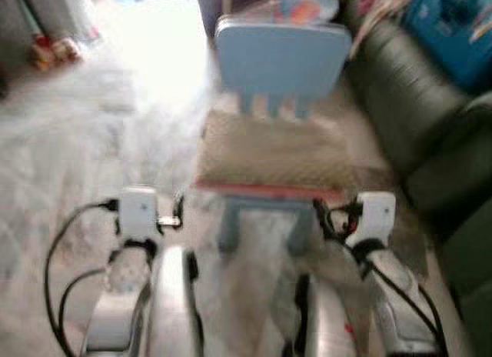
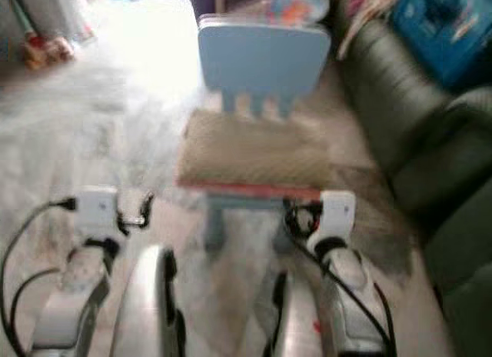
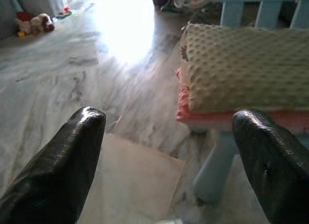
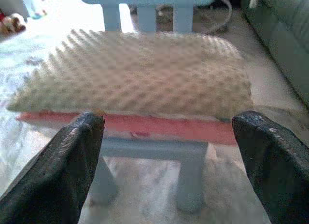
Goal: Move the pillow to the sofa
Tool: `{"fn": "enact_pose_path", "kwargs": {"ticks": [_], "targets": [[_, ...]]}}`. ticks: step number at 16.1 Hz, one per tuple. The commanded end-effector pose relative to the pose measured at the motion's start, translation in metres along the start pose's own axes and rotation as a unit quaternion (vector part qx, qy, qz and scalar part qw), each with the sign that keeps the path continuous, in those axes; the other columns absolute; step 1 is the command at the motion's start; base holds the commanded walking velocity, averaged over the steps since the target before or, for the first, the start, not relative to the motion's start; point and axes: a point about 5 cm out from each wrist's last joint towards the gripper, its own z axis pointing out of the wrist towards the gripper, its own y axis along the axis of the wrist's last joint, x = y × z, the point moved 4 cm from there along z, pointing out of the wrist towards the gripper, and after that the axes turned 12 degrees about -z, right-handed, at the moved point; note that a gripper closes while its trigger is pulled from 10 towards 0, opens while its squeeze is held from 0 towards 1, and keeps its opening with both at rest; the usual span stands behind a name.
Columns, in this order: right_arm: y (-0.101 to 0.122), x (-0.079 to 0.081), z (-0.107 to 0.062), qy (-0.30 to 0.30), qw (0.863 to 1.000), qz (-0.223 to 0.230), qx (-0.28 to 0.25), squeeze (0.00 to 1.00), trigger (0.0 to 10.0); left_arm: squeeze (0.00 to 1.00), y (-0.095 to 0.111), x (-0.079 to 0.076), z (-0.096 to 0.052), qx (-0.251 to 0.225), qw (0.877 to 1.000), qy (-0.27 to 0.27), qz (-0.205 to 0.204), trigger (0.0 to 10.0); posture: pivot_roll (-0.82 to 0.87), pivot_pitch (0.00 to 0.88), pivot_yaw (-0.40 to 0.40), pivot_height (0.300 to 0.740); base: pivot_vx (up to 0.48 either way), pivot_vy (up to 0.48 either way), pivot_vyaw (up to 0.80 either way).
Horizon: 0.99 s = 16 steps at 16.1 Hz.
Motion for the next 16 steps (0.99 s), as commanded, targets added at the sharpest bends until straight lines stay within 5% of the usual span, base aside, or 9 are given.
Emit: {"fn": "enact_pose_path", "kwargs": {"ticks": [1, 10, 16], "targets": [[0.004, -0.005, 0.001, -0.004, 1.0, -0.001, -0.007, 0.0, 10.0, 0.0, 0.011, -0.004, 0.004, -0.017, 1.0, -0.003, 0.005, 10.0, 0.0, 0.077, -0.038, 0.552, 0.0, 0.0, 0.0], [0.003, 0.001, 0.003, 0.011, 1.0, -0.01, -0.008, 0.0, 10.0, 0.0, 0.008, -0.009, 0.001, -0.012, 1.0, -0.006, -0.001, 10.0, 0.01, 0.062, -0.041, 0.552, 0.22, 0.0, 0.0], [0.006, 0.0, 0.006, 0.021, 1.0, -0.015, -0.015, 0.0, 10.0, 0.0, 0.008, -0.008, 0.003, -0.01, 1.0, 0.001, -0.001, 10.0, 0.01, 0.054, -0.042, 0.552, 0.087, 0.0, 0.76]]}}
